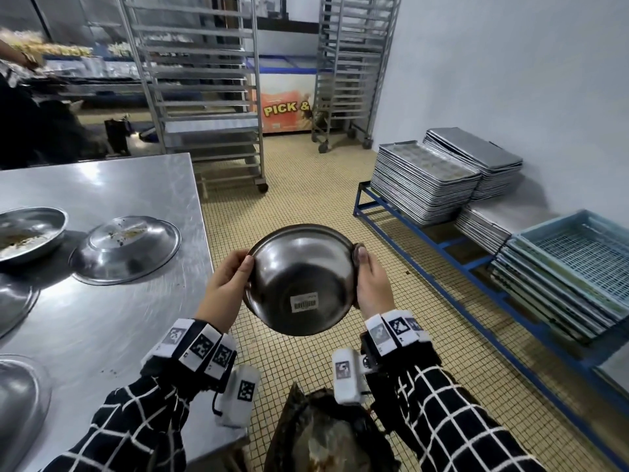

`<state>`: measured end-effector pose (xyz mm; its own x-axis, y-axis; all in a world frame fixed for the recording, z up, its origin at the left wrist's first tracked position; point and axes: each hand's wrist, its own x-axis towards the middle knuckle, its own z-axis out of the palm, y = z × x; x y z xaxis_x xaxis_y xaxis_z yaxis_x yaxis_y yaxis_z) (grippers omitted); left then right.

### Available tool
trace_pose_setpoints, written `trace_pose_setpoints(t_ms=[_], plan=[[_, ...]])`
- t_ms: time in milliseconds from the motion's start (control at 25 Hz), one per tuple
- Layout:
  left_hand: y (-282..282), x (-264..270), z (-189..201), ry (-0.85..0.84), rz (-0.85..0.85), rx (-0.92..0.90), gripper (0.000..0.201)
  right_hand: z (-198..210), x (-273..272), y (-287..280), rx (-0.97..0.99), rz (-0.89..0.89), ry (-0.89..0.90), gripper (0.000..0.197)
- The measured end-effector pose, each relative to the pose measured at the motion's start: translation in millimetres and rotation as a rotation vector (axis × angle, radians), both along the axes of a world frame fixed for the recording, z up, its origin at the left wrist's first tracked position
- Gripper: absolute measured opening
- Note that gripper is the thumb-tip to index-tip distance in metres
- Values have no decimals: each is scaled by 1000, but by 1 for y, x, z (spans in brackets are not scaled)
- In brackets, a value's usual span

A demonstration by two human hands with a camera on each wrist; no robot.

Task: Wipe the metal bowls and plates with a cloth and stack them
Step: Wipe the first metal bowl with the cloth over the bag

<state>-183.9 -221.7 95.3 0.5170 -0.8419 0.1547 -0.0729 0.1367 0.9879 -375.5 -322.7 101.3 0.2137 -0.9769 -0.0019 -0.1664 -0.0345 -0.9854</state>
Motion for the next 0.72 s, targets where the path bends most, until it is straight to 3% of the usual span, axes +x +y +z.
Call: trace_pose_setpoints(t_ms=[160, 280, 400, 440, 520, 600, 720], plan=[[-1, -1, 10, -230, -85, 17, 12, 26, 2, -11, -423, 213, 364, 36], [-6, -3, 14, -339, -19, 44, 17, 28, 15, -11, -526, 169, 347, 31], [-7, -8, 12, -289, 96, 36, 21, 20, 34, 11, -495, 12, 222, 31], [-7, -11, 11, -249, 125, 35, 22, 16, 40, 22, -570, -32, 234, 32], [-9, -11, 10, -127, 154, 23, 22, 7, 51, 46, -803, -53, 396, 35], [-9, -10, 11, -32, 137, 14, 23, -1, 56, 56, -891, -47, 560, 45], [-5, -12, 11, 16, 87, 16, 26, -2, 49, 39, -620, -104, 470, 51]])
